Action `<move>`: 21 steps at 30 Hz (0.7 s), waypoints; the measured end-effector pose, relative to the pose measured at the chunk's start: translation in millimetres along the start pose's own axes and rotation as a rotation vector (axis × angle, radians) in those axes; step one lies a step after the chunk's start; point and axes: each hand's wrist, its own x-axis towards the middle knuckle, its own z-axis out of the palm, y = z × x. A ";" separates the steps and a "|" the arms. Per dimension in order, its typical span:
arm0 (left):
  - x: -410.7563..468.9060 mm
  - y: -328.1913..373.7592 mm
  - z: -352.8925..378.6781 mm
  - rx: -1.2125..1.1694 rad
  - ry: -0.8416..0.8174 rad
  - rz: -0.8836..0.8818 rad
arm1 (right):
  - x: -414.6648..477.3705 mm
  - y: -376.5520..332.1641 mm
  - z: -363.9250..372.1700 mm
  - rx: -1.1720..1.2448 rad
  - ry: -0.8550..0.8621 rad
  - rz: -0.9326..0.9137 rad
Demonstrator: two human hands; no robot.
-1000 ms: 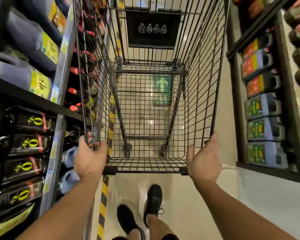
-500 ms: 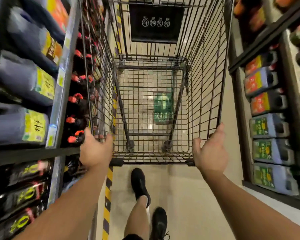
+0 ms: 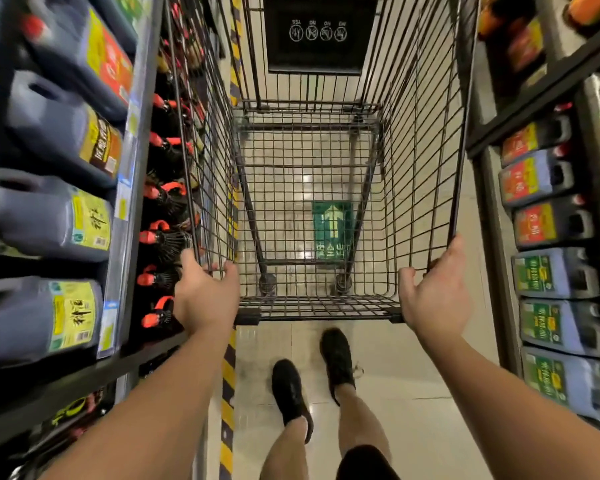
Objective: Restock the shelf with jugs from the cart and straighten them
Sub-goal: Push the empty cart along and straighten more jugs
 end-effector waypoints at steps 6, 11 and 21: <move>14.7 16.9 5.7 0.015 0.005 -0.002 | 22.2 -10.3 -0.4 0.024 -0.005 0.004; 22.3 27.3 6.0 0.045 -0.010 -0.046 | 36.0 -14.6 -1.7 0.007 -0.042 0.003; 24.7 49.3 -38.5 0.011 -0.154 -0.042 | 51.3 -31.2 -46.6 -0.020 -0.156 -0.021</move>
